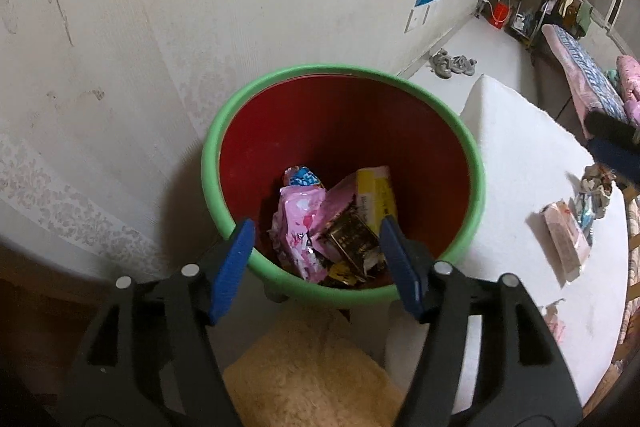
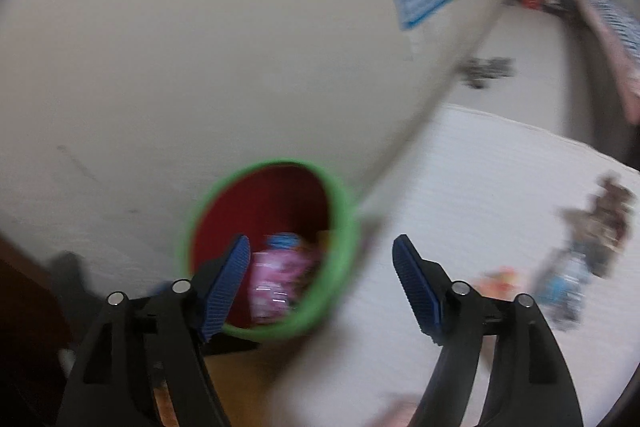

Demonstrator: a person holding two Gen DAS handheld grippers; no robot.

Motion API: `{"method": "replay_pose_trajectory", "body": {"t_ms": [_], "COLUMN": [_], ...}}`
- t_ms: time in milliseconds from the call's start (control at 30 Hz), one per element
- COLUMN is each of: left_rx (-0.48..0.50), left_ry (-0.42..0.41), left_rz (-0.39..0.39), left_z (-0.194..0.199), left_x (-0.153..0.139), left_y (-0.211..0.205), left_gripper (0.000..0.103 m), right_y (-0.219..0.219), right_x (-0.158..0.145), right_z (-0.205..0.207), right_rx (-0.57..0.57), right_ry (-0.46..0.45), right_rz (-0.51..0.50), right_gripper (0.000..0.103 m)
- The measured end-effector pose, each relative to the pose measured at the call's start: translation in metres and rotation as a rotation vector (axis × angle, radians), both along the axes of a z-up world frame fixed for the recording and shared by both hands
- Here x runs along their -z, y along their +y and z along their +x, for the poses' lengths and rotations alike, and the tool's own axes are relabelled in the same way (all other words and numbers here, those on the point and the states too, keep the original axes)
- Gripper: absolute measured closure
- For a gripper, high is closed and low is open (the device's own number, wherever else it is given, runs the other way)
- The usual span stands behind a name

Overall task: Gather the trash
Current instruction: 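Carry the Pocky bag and cigarette pack over the bucket and open both grippers, then grasp the white printed snack bag with the right gripper while the left gripper approaches the pink wrapper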

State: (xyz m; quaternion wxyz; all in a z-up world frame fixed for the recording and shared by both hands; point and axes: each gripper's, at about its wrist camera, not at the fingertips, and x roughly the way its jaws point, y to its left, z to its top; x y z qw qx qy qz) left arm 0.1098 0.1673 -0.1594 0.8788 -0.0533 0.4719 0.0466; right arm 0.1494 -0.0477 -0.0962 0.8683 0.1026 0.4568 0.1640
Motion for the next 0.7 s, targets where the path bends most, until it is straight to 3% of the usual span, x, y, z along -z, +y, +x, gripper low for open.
{"method": "replay_pose_trajectory", "body": {"t_ms": [200,333,500,567,633,700], "left_rx": [0.065,0.112,0.152,0.164,0.165,0.172], "left_ry": [0.012,0.060,0.066,0.066,0.068,0.075], "left_rz": [-0.019,-0.037,-0.022,-0.010,-0.005,0.000], "left_z": [-0.021,-0.038,-0.058,-0.065,-0.069,-0.072], "left_x": [0.002,0.010,0.010,0.009,0.010,0.010], "left_y": [-0.028,-0.054,-0.074,-0.079,-0.082,-0.086], "left_gripper": [0.037,0.036,0.036,0.036,0.036,0.036], "right_y": [-0.079,-0.095,-0.072,-0.064,-0.064,-0.076], "right_x": [0.046,0.070,0.097,0.104,0.105,0.102], "right_z": [-0.007,-0.011,-0.005,-0.009,-0.016,-0.023], "right_rx": [0.171,0.139,-0.001,-0.030,-0.029,-0.024], "right_ry": [0.104,0.187,0.212,0.201,0.178,0.192], "right_rz": [-0.181,-0.173,-0.306,-0.369,-0.403,-0.327], "right_gripper": [0.030,0.030,0.031,0.046,0.054,0.061]}}
